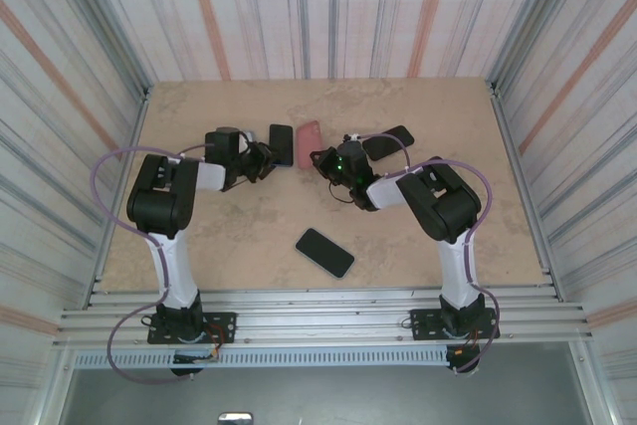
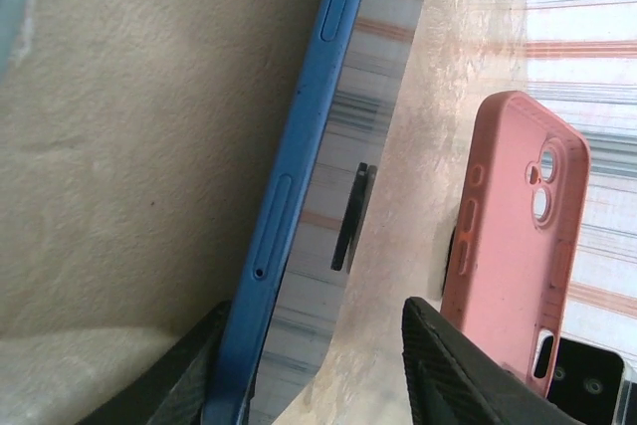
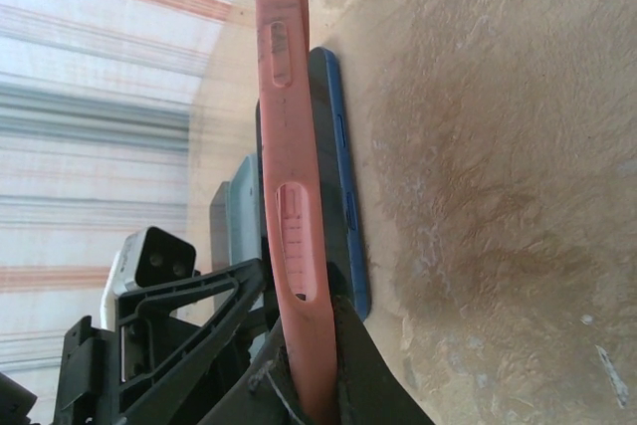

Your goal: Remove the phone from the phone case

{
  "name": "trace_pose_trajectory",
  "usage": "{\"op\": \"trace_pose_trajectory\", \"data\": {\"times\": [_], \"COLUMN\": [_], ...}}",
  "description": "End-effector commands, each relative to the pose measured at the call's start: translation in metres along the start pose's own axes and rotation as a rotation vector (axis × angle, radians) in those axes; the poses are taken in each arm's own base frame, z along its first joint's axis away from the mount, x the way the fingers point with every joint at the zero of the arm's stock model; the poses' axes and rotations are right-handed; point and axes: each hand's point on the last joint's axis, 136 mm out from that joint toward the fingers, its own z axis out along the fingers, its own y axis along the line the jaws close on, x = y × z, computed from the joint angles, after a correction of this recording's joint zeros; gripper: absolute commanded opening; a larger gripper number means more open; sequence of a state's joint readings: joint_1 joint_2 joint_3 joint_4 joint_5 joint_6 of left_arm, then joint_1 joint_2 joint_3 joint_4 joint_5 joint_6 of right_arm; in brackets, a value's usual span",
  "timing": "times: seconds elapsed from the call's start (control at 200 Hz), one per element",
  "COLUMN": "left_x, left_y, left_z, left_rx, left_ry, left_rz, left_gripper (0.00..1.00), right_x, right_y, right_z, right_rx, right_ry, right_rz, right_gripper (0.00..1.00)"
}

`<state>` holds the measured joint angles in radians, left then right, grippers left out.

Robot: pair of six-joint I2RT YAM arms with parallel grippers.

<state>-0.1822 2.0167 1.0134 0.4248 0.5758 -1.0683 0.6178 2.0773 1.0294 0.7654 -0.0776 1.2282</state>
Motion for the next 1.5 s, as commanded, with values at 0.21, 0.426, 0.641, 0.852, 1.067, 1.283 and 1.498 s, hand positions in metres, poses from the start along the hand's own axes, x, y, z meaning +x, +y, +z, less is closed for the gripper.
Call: {"op": "trace_pose_trajectory", "data": {"times": [0.21,0.426,0.641,0.852,1.067,1.283,1.498], "left_x": [-0.011,-0.008,-0.006,-0.005,-0.007,-0.009,-0.010], "left_y": [0.001,0.006,0.007,0.014,0.009,0.008,-0.006], "left_z": [-0.014,-0.019,-0.027,-0.030,-0.032,-0.037,-0.044], "left_rx": [-0.003,-0.015,-0.048,-0.066,-0.059,-0.058,-0.038], "left_ry": [-0.032,-0.026,-0.024,-0.025,-0.027,-0.036,-0.038], "left_rz": [0.028,0.027,0.059,0.053,0.065,0.066,0.095], "left_gripper": [0.50,0.56,0.60,0.64,0.66,0.69,0.70], "right_x": [-0.002,-0.002,0.000,0.005,0.005,0.001,-0.003], "right_y": [-0.009,-0.013,-0.019,-0.026,-0.028,-0.029,-0.025], "right_z": [0.015,0.026,0.035,0.038,0.041,0.041,0.042], "right_rx": [0.073,0.111,0.135,0.166,0.191,0.230,0.244], "right_ry": [-0.015,-0.024,-0.014,0.005,0.007,0.012,0.026], "right_rz": [-0.047,-0.095,-0.117,-0.126,-0.163,-0.249,-0.331], "right_gripper": [0.08,0.09,0.10,0.13,0.17,0.20,0.28]}}
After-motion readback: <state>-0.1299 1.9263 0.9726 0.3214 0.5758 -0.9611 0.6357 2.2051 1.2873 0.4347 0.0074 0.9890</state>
